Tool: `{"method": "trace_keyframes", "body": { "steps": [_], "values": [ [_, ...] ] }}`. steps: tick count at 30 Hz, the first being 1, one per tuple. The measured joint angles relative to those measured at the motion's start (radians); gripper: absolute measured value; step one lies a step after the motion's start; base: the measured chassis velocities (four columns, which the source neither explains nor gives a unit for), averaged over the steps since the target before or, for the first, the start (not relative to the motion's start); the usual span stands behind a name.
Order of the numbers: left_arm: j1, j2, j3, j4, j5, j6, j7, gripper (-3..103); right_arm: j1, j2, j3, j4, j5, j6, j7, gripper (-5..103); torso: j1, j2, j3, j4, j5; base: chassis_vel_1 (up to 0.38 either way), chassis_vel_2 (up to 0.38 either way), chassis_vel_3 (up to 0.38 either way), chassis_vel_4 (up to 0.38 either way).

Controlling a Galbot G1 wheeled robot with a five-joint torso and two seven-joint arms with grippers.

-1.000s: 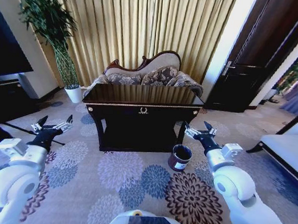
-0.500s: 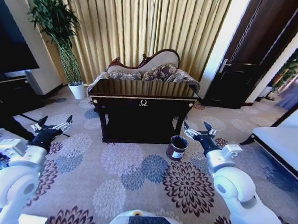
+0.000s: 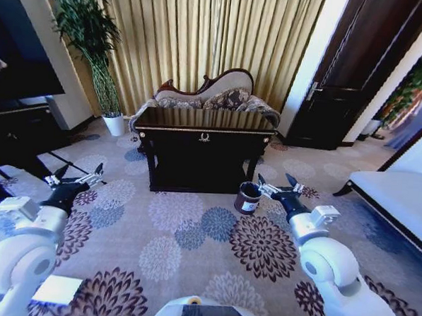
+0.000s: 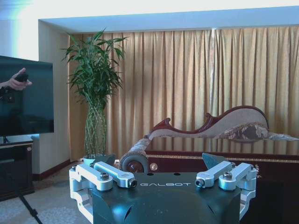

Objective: Move to the front of the table and place the trash on the table into the trash bin.

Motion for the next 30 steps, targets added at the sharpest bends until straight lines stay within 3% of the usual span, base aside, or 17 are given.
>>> {"method": "trace_keyframes", "body": {
  "steps": [9,30],
  "values": [
    [0.005,-0.015,0.002,-0.002,0.001,0.000,0.000,100,-0.009,0.018,-0.005,-0.051,-0.035,0.039,-0.034,100,0.000,0.000,0.000,-0.0001,0.0006,0.066,-0.086,-0.085,0.066],
    [0.008,-0.037,0.027,-0.008,0.006,-0.052,0.004,100,0.007,0.021,-0.003,-0.035,-0.026,0.009,-0.035,100,0.000,0.000,0.000,0.0000,0.0006,0.000,0.000,0.000,0.000]
  ]
}}
